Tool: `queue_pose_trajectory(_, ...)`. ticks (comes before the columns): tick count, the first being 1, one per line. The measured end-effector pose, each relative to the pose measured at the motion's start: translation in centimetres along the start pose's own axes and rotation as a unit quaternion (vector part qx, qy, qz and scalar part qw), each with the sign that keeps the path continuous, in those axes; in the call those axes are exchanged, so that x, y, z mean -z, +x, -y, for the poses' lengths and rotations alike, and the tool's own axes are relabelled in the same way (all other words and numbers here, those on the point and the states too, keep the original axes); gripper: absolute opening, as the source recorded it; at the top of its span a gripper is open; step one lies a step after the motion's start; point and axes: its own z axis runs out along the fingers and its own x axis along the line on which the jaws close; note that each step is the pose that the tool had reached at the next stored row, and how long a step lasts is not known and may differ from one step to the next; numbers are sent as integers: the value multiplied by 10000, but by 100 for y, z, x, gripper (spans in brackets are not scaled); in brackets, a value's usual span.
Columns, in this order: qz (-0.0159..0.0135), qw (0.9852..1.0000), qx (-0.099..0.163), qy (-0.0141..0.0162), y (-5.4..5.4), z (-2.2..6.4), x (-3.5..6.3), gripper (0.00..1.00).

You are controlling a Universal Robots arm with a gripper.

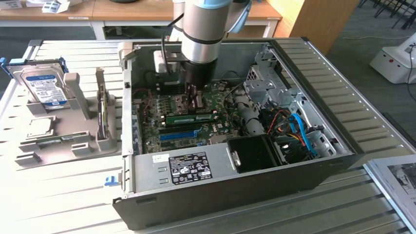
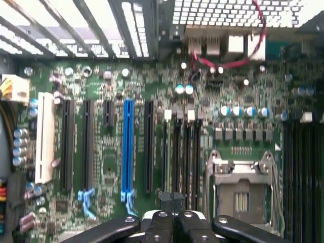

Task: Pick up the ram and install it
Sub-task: 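Press down the ram until it locks into place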

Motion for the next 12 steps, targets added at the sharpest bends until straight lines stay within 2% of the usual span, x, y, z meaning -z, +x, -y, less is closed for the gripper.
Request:
queue_pose_trajectory(6,0,10000,0,0,1,-138,-6,10)
queue_pose_trajectory(12,0,10000,-1,0,1,-158,-7,10)
